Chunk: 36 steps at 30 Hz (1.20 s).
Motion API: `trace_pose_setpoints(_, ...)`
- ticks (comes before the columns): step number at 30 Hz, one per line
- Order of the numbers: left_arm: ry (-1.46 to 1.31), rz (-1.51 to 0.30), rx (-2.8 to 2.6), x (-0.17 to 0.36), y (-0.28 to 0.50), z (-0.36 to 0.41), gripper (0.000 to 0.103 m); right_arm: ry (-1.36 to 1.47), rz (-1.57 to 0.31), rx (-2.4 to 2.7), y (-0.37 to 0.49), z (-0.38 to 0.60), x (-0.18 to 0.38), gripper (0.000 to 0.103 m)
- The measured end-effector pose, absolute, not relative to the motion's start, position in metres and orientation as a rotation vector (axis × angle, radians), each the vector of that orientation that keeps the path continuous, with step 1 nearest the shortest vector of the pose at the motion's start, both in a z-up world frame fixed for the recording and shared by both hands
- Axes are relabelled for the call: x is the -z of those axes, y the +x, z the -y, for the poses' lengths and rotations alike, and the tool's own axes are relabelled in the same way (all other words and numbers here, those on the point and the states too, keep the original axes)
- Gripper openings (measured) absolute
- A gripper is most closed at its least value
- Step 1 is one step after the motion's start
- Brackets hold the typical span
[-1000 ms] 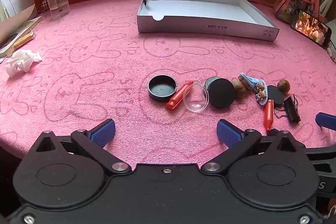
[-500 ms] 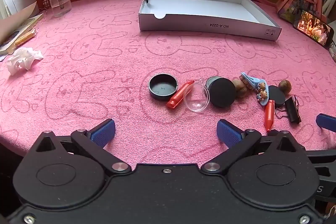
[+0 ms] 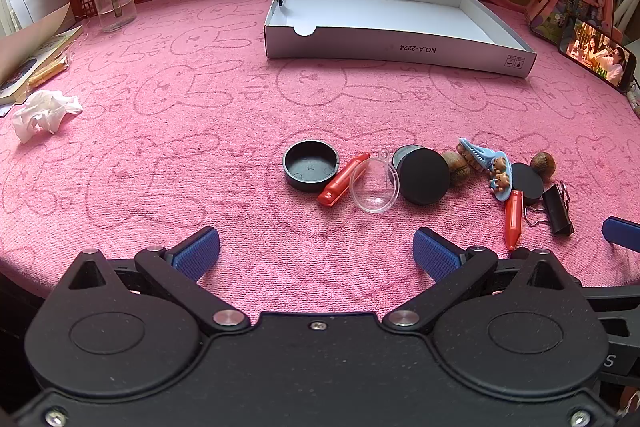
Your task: Organize rigid objects
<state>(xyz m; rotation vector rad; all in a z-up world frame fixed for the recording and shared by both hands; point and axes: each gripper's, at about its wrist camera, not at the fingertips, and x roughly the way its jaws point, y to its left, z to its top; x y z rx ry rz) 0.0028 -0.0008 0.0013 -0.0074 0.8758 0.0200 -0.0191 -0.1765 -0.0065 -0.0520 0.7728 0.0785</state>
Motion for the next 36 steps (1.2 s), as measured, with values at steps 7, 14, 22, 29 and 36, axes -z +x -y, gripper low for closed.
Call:
trace_pose_setpoints(7, -0.007, -0.876, -0.020, -0.0016, 0.0028, 0.0009, 0.103, -0.052, -0.773, -0.078, -0.0192, 0.1764, 0.0061, 0.103)
trace_pose_setpoints(14, -0.007, -0.876, -0.021, -0.0017, 0.0028, 0.0010, 0.103, -0.052, -0.773, -0.078, -0.0196, 0.1766, 0.0061, 0.103)
trace_pose_setpoints(22, -0.007, -0.876, -0.021, -0.0018, 0.0027, 0.0011, 0.103, -0.052, -0.773, -0.078, -0.0199, 0.1765, 0.0062, 0.103)
trace_pose_setpoints(29, -0.007, -0.875, -0.021, -0.0018, 0.0027, 0.0012, 0.103, -0.056, -0.775, -0.087, -0.0190, 0.1767, 0.0061, 0.103)
trace_pose_setpoints(36, -0.007, -0.875, -0.021, -0.0019, 0.0027, 0.0013, 0.103, -0.063, -0.776, -0.107, -0.0189, 0.1767, 0.0042, 0.103)
